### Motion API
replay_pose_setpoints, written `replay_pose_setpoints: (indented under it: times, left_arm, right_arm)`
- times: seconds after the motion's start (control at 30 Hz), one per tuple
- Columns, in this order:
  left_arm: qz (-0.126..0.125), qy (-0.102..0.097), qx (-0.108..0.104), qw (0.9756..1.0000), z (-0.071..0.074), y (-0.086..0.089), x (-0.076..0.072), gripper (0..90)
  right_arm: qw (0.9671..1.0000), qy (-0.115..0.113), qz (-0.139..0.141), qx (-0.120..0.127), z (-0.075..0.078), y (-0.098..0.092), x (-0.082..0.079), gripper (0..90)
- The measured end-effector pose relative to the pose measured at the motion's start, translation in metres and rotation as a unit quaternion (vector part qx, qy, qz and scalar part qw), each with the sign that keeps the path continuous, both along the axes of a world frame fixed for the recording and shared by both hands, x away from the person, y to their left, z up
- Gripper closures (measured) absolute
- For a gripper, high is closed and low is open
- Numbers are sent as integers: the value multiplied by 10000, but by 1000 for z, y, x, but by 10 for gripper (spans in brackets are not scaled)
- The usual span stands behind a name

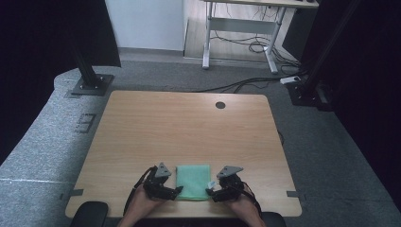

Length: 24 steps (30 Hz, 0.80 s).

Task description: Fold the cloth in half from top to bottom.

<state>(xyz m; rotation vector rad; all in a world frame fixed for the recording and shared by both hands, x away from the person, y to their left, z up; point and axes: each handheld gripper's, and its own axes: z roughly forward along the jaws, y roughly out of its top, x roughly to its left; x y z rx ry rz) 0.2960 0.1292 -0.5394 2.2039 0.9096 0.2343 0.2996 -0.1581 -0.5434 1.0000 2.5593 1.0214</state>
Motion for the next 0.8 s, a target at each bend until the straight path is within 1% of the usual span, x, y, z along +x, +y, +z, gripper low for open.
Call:
replay_pose_setpoints:
  times: [0.1, 0.17, 0.23, 0.3, 0.37, 0.5, 0.67, 0.8]
  left_arm:
    - [31, -5, -38, 10000, 0, 3, -4, 144]
    - [66, 4, -26, 10000, -2, 5, -4, 144]
    - [105, -12, 54, 9999, -4, 6, -4, 142]
    - [114, -29, 73, 9999, -6, 6, -3, 141]
    - [113, -128, 157, 9997, -7, 4, -3, 127]
    - [204, -150, 188, 9995, -8, 5, 1, 91]
    - [273, -168, 203, 9993, -9, 6, 5, 78]
    - [306, -143, 220, 9992, -9, 6, 12, 60]
  right_arm:
    - [10000, -49, -27, 38, -2, -1, -1, 188]
    - [10000, -57, -45, 49, -2, -1, -1, 182]
    - [9999, -78, -65, 31, -2, -1, -1, 175]
    - [9999, -96, -105, 35, -3, 0, -2, 168]
    - [9999, -116, -124, 33, -4, 0, -2, 158]
    - [9998, -134, -158, 47, -5, 0, -1, 141]
    - [9995, -171, -239, 70, -6, 1, 1, 132]
    - [9993, -209, -280, 92, -7, 1, 5, 109]
